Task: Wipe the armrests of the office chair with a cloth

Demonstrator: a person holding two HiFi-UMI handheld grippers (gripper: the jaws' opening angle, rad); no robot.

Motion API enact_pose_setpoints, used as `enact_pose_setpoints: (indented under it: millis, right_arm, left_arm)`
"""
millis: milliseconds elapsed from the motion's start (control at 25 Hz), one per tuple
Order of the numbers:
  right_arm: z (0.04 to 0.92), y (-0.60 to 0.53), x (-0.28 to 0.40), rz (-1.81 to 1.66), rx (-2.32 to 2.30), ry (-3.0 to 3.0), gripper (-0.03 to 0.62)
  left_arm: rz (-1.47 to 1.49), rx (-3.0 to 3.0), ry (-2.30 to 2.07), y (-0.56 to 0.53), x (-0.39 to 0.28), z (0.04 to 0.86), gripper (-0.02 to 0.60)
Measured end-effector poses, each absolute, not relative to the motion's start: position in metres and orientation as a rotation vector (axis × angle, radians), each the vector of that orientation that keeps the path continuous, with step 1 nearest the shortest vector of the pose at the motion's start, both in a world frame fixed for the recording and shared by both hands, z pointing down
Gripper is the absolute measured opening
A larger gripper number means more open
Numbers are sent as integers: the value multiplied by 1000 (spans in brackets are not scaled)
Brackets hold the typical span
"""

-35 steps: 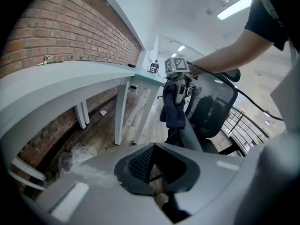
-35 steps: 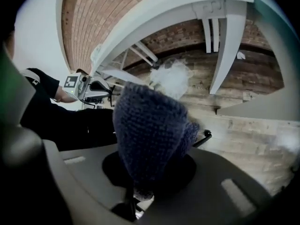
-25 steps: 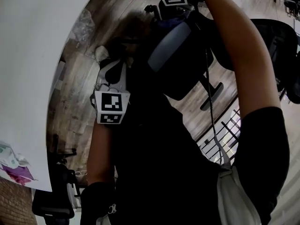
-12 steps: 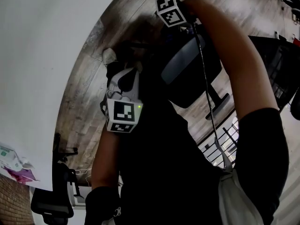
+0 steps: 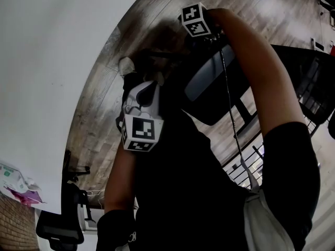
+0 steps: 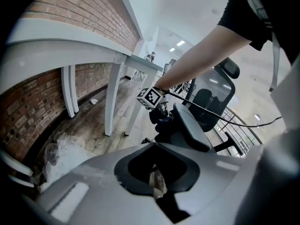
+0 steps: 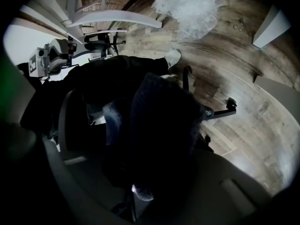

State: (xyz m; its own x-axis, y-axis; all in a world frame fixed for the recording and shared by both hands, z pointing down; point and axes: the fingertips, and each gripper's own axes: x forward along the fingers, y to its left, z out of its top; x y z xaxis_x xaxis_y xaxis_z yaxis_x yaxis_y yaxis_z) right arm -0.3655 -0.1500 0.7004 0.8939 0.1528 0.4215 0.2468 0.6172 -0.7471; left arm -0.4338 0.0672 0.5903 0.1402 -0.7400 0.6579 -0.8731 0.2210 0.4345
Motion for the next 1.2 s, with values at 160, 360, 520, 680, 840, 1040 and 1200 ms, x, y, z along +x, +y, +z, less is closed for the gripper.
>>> enact_pose_setpoints:
  millis: [160,360,520,680,840,1040,1200]
  right_arm:
    - [737,-159,-365,-107,-876,-562,54]
    - [784,-155,-380,-199,-897,-713,54]
    - [816,-141,-388,-277,-952,-769,54]
    - [828,-124,-381,-320,-1023,-734,54]
    - [808,-108,-376,-276,-1069,-656,54]
    - [766,-90,-366,-245,-1139,-541,54]
    - [734,-75,-361,-219,-1173,-512,54]
  left_arm:
    - [193,1522,-1622,71,-432,599,6]
    - [214,1502,-1617,77,-429,614,6]
    - [230,1483,-1632,83,-429,624,6]
    - [226,1456,-1659,92,-431,627,6]
    - [199,1419,-1670,103,-431,626,6]
    - [185,1422,-1679,104,-431,610,6]
    - [175,1435,-1685,105,-436,594,6]
